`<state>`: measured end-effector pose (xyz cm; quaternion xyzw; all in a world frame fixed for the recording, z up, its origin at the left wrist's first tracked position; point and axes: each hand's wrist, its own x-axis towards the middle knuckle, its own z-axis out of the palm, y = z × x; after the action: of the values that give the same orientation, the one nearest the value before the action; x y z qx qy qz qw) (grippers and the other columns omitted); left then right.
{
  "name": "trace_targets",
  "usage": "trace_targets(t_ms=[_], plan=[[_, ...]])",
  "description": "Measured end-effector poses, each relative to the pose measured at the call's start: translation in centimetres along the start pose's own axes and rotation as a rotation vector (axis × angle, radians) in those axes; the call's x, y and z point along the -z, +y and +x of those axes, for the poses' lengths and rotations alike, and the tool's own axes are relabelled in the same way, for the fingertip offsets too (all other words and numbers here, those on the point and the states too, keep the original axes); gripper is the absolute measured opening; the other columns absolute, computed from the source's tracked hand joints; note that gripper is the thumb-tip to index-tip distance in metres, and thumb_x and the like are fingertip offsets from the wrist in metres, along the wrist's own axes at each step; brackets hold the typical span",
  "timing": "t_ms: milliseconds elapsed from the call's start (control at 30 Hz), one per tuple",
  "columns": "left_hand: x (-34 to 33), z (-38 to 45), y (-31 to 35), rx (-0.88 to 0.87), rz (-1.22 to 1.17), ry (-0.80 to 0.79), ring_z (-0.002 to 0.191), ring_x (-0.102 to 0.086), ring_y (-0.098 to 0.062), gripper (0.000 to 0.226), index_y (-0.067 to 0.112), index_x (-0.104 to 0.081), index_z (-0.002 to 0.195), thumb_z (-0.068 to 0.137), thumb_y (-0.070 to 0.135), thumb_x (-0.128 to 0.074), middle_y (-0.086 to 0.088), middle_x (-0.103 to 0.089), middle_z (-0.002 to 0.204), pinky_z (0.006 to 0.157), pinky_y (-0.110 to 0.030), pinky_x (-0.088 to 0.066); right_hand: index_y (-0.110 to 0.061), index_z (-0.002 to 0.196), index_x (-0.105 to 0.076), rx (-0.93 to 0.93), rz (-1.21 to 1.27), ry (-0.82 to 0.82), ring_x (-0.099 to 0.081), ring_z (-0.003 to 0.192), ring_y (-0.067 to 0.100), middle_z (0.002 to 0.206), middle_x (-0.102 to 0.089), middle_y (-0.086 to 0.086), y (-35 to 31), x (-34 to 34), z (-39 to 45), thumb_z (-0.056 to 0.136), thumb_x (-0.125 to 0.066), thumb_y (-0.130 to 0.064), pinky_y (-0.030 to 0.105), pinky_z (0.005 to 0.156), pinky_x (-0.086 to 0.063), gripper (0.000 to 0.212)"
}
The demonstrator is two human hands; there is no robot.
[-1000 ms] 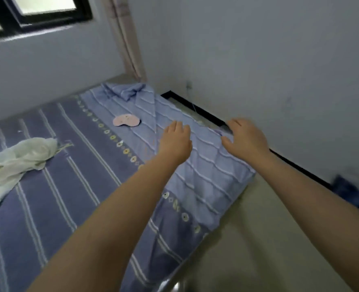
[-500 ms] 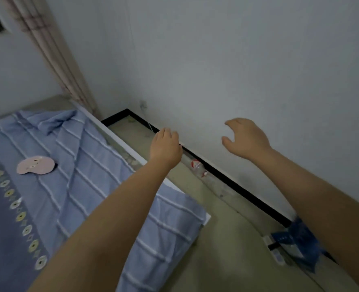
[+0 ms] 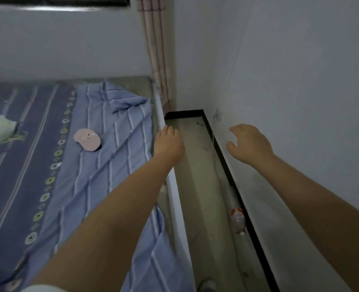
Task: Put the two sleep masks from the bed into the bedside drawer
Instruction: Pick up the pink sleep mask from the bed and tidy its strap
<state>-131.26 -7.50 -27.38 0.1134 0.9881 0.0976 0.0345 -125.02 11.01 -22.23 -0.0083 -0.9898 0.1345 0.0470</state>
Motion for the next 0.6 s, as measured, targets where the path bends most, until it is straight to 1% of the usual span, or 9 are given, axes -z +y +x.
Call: trace_targets(t_ms=[100,133,233,300,367,400,500,600], plan=[[0.8,3.9,-2.6,0.147,0.003,0.009,0.140,-0.022,-0.033,0.047,-0.001,-0.032,0.135,0.095,0.021,-0.041,-0.020,-0.031,0.147,0.116,-0.041,-0.023,0.002,0.114,-0.053,0.146,0.011,-0.070,-0.050,0.109,0.036,0.116,-0.057,0.024,-1.2,-1.3,7.7,0.085,-0.049,-0.017,0.044,0.087,-0.046,0.035],[0.9,4.9,-3.6,0.195,0.008,0.006,0.140,-0.022,-0.033,0.048,0.000,-0.030,0.136,0.095,0.022,-0.041,-0.019,-0.031,0.148,0.116,-0.041,-0.022,0.001,0.118,-0.051,0.183,0.020,-0.082,-0.048,0.111,0.035,0.119,-0.056,0.023,-1.8,-1.9,9.9,0.085,-0.049,-0.017,0.043,0.089,-0.045,0.038],[0.8,7.1,-6.7,0.331,0.026,-0.003,0.139,-0.024,-0.033,0.046,0.000,-0.033,0.135,0.095,0.024,-0.041,-0.019,-0.033,0.147,0.115,-0.040,-0.023,-0.001,0.126,-0.044,0.305,0.045,-0.144,-0.043,0.119,0.033,0.129,-0.051,0.021,-3.6,-4.2,16.2,0.087,-0.048,-0.020,0.040,0.096,-0.042,0.043],[0.6,8.1,-8.7,0.430,0.027,-0.013,0.140,-0.022,-0.033,0.047,0.001,-0.032,0.135,0.096,0.025,-0.040,-0.019,-0.031,0.147,0.116,-0.040,-0.022,-0.001,0.124,-0.045,0.367,0.053,-0.213,-0.043,0.120,0.033,0.129,-0.050,0.021,-5.1,-5.8,20.0,0.088,-0.046,-0.021,0.040,0.094,-0.041,0.041],[0.6,9.0,-10.6,0.551,0.019,0.017,0.138,-0.025,-0.032,0.045,0.000,-0.035,0.132,0.095,0.025,-0.041,-0.019,-0.036,0.144,0.114,-0.040,-0.024,-0.001,0.118,-0.049,0.464,0.040,-0.274,-0.046,0.113,0.033,0.123,-0.053,0.021,-6.8,-7.3,23.6,0.089,-0.044,-0.021,0.040,0.087,-0.044,0.036],[0.7,9.5,-11.5,0.624,0.006,0.037,0.137,-0.026,-0.032,0.046,0.001,-0.036,0.132,0.094,0.025,-0.042,-0.018,-0.037,0.144,0.113,-0.040,-0.025,-0.001,0.119,-0.049,0.524,0.033,-0.299,-0.047,0.112,0.033,0.122,-0.053,0.021,-7.7,-8.0,25.4,0.089,-0.043,-0.022,0.041,0.086,-0.044,0.036],[0.9,11.1,-14.4,0.832,-0.029,0.062,0.134,-0.031,-0.032,0.046,0.001,-0.037,0.131,0.093,0.024,-0.045,-0.018,-0.039,0.141,0.111,-0.041,-0.030,-0.002,0.126,-0.044,0.700,0.046,-0.360,-0.044,0.119,0.033,0.131,-0.050,0.019,-10.4,-10.1,30.7,0.089,-0.044,-0.022,0.042,0.094,-0.042,0.041],[0.0,13.2,-17.3,1.017,-0.075,0.060,0.134,-0.032,-0.031,0.045,0.002,-0.036,0.132,0.092,0.022,-0.044,-0.017,-0.040,0.141,0.112,-0.039,-0.030,-0.001,0.122,-0.047,0.834,0.060,-0.395,-0.045,0.118,0.033,0.129,-0.052,0.020,-13.2,-13.0,36.2,0.088,-0.046,-0.020,0.040,0.096,-0.040,0.039]])
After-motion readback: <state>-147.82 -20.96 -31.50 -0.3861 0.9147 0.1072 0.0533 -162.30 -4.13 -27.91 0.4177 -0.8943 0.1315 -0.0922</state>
